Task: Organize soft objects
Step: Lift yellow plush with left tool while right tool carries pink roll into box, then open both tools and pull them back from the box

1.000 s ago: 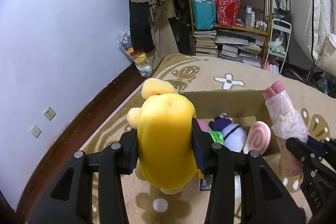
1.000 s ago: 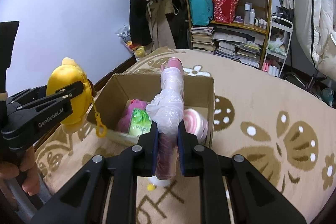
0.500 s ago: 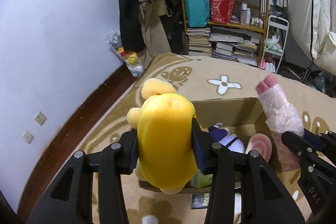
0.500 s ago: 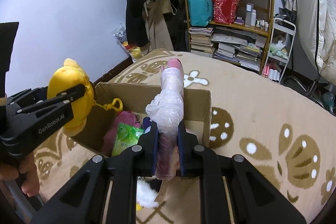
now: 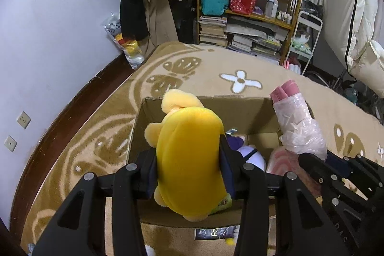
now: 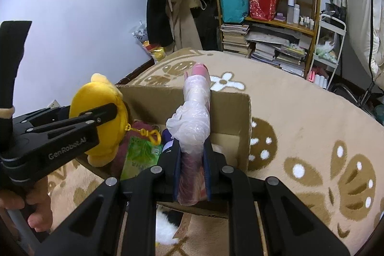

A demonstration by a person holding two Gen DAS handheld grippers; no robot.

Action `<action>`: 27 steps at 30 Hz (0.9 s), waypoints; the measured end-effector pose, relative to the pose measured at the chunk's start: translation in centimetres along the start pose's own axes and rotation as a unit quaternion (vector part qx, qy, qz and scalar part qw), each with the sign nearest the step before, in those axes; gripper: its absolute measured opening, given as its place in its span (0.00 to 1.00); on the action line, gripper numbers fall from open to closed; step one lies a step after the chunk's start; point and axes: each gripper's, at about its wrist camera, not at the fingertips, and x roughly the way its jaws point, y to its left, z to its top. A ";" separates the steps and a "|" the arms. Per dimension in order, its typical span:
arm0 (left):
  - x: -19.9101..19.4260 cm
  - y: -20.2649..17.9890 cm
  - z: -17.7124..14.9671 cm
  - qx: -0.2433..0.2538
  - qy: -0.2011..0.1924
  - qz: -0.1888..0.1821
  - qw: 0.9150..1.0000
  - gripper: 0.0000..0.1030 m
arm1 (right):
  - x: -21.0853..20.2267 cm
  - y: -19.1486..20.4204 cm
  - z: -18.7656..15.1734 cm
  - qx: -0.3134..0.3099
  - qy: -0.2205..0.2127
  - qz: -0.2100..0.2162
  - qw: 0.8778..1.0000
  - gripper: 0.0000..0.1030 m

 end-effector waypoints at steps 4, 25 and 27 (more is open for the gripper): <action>0.4 -0.3 -0.6 0.007 0.009 0.010 1.000 0.46 | 0.2 0.0 -0.3 -0.002 0.008 0.009 1.000 0.17; -4.1 1.7 -2.1 0.014 0.007 0.062 0.998 0.93 | -4.4 0.3 -1.2 0.016 -0.008 -0.012 1.000 0.98; -4.8 2.0 -2.6 0.013 0.004 0.069 0.998 0.93 | -4.8 0.7 -1.5 0.015 -0.005 -0.010 1.000 1.00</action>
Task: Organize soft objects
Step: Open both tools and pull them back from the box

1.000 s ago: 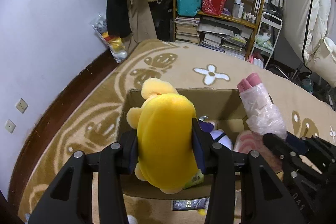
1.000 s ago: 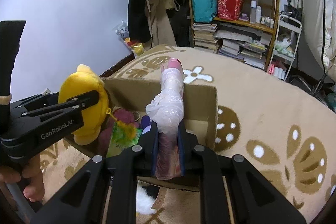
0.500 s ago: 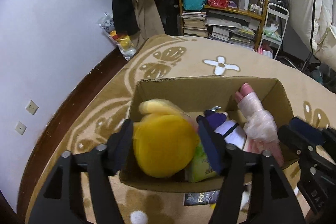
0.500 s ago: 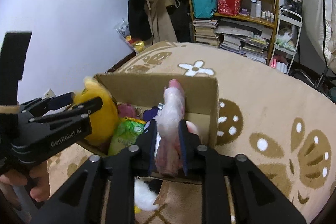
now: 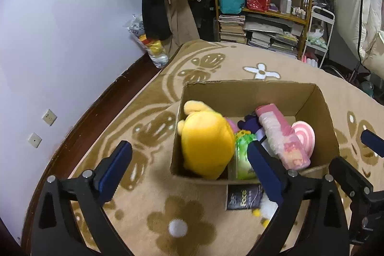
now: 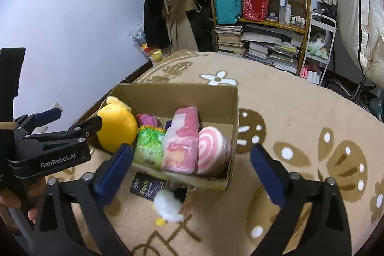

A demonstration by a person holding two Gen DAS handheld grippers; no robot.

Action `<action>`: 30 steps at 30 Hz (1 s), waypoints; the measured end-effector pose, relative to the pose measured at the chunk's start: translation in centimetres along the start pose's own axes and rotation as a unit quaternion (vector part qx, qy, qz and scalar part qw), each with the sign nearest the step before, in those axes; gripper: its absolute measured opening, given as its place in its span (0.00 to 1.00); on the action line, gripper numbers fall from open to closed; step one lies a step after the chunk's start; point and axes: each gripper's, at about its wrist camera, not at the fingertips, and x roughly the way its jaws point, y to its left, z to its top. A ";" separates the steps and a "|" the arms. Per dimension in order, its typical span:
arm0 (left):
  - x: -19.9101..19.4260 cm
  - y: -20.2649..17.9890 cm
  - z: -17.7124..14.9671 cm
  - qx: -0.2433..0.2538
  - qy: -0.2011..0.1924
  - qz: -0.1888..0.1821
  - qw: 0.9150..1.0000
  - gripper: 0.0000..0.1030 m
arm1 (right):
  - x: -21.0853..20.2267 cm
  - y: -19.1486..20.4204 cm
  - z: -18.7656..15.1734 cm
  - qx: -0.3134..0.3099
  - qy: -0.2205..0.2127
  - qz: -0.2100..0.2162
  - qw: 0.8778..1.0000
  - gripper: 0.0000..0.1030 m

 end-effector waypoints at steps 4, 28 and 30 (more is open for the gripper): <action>-1.3 0.6 -1.0 0.004 0.004 -0.003 1.000 0.93 | -0.7 0.4 -0.7 -0.002 0.003 -0.002 1.000 1.00; -2.9 3.3 -6.6 0.002 0.059 0.029 0.998 0.98 | -0.4 2.1 -5.3 -0.022 0.022 -0.021 0.999 1.00; -2.4 3.3 -6.8 0.002 0.068 0.026 0.997 0.98 | 0.0 2.1 -5.6 -0.023 0.027 -0.022 0.999 1.00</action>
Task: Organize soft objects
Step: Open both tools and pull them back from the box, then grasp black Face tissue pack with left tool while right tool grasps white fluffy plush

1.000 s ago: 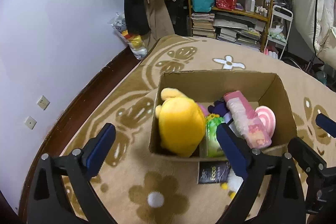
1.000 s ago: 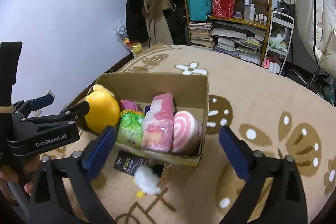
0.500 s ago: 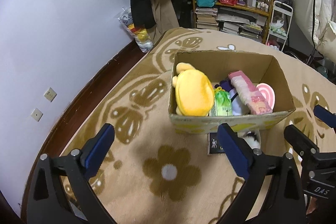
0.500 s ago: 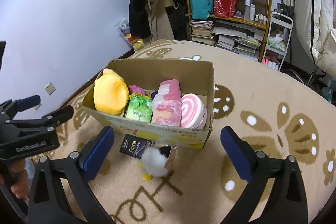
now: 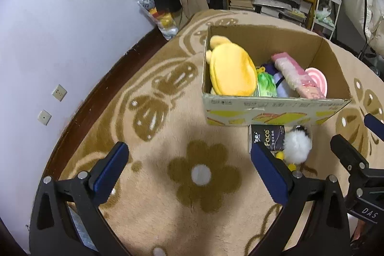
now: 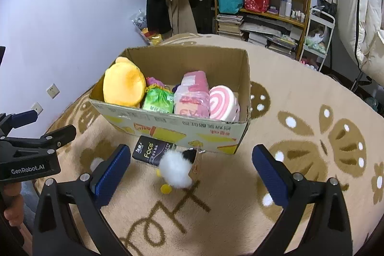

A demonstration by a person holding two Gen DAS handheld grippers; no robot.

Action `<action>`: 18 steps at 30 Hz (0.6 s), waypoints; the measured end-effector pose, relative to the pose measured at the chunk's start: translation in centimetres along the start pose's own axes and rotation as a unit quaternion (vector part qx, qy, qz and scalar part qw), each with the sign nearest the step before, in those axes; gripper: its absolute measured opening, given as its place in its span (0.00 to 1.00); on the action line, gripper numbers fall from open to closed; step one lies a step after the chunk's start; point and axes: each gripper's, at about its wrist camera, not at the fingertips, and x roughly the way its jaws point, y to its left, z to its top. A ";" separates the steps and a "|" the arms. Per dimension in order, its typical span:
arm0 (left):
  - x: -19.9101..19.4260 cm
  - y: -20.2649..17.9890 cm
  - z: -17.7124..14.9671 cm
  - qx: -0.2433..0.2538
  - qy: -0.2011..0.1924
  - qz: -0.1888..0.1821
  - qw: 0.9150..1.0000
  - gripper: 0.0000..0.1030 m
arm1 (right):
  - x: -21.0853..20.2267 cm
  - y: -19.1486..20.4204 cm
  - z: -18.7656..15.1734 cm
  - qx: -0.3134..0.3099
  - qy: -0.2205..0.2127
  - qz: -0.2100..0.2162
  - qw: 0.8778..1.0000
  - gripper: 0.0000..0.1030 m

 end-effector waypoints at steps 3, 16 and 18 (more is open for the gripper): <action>0.7 -0.2 -0.1 0.000 0.008 -0.002 1.000 0.98 | 0.6 0.1 -0.2 -0.005 0.008 -0.005 1.000 1.00; 4.5 -1.2 -0.1 -0.005 0.052 -0.014 0.999 0.98 | 3.6 0.6 -1.1 -0.025 0.040 -0.007 0.999 1.00; 5.0 -1.3 0.1 -0.008 0.056 -0.021 0.998 0.98 | 4.1 0.7 -1.2 -0.033 0.045 -0.009 0.998 1.00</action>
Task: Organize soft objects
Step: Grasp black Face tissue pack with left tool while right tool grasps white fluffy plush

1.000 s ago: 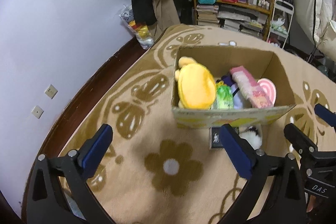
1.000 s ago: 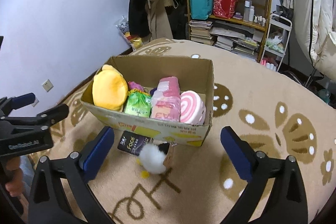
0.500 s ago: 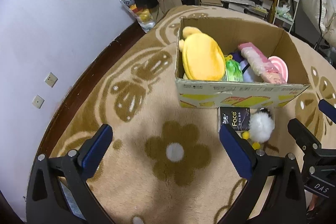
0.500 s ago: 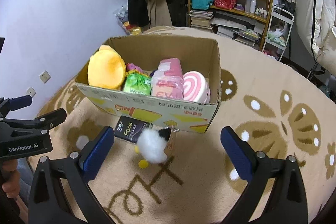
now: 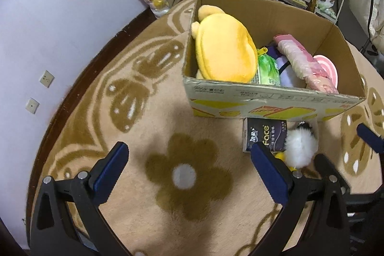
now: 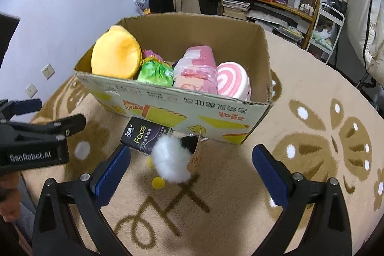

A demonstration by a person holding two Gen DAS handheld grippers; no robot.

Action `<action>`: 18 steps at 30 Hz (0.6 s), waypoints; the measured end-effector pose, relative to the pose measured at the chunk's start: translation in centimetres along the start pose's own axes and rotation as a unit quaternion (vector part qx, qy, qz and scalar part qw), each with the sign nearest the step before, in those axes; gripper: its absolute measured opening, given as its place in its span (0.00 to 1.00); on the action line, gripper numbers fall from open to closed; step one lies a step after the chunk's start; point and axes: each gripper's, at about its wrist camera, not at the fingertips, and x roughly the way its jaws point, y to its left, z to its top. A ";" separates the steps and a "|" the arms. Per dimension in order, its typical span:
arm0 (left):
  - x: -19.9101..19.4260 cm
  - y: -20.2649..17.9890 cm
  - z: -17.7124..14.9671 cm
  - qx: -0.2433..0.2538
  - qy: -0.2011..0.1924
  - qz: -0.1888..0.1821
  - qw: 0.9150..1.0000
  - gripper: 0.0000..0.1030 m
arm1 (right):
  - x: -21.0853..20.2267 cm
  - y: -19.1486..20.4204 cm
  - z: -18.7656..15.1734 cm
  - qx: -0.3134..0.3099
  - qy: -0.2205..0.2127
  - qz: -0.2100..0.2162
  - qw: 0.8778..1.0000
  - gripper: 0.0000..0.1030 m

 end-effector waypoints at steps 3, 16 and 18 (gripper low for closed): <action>0.8 -0.3 0.5 -0.004 0.008 -0.013 1.000 0.98 | 0.7 0.1 -0.2 -0.007 0.011 -0.003 1.000 1.00; 4.1 -2.3 1.3 -0.003 0.042 -0.048 0.998 0.98 | 4.3 -0.2 -0.6 -0.004 0.049 -0.005 0.999 1.00; 4.6 -2.6 1.3 -0.004 0.048 -0.053 0.997 0.98 | 4.8 -0.1 -0.6 -0.002 0.055 -0.003 0.998 1.00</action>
